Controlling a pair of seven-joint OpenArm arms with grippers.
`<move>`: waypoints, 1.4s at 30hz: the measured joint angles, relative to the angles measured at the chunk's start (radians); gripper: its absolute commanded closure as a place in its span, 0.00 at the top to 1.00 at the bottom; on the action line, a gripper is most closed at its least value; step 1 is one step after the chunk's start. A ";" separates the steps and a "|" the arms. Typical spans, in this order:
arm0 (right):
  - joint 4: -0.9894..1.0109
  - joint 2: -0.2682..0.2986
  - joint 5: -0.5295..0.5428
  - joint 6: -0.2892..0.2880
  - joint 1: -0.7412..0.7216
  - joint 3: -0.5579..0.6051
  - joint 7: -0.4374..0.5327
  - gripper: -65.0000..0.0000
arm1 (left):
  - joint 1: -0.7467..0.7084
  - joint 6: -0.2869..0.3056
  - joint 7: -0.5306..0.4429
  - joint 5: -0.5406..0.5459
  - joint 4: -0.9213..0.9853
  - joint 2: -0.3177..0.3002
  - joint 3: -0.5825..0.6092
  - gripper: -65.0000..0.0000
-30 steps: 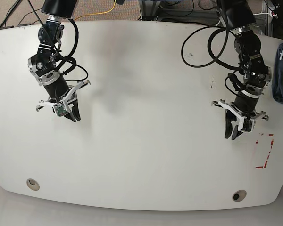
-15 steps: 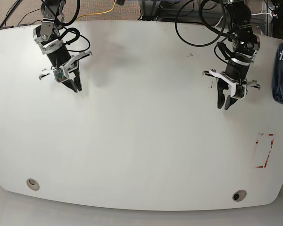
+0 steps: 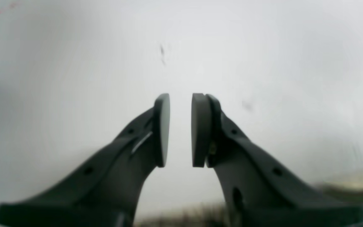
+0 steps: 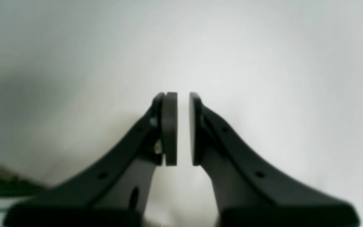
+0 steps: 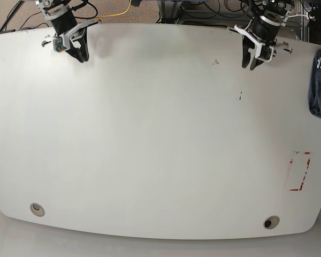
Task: Layout the t-shirt on the table in an organized manner, then fold the t-shirt properly
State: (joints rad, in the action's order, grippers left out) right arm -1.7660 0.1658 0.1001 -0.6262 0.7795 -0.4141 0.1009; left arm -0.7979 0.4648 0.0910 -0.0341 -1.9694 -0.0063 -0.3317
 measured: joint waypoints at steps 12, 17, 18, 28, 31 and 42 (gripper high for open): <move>-0.096 -0.097 0.009 0.006 0.304 0.004 0.003 0.09 | -0.279 -0.005 0.012 -0.003 0.003 0.000 -0.053 0.17; -0.089 -0.127 0.013 -0.002 0.396 0.031 0.012 0.09 | -0.364 -0.001 0.001 -0.003 0.048 -0.010 -0.053 0.17; -0.077 -0.127 0.014 0.003 0.408 0.042 0.013 0.09 | -0.372 -0.001 0.001 -0.002 0.066 -0.017 -0.053 0.17; 0.204 -0.132 0.007 0.010 0.362 0.170 0.009 0.09 | -0.229 -0.013 0.021 -0.009 0.495 -0.119 -0.020 0.17; 0.311 -0.135 0.004 0.000 0.299 0.176 -0.001 0.09 | -0.143 -0.009 -0.009 0.003 0.615 -0.136 -0.003 0.17; 0.644 -0.118 -0.091 0.022 0.066 0.167 0.019 0.09 | 0.119 -0.013 -0.010 -0.005 0.959 -0.172 0.069 0.17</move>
State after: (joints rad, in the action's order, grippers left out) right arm -1.1221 0.0475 0.0093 -0.6044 0.8452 -0.2470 0.1204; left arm -0.6792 0.4522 0.0811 -0.0395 -1.0100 -0.1787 -0.2630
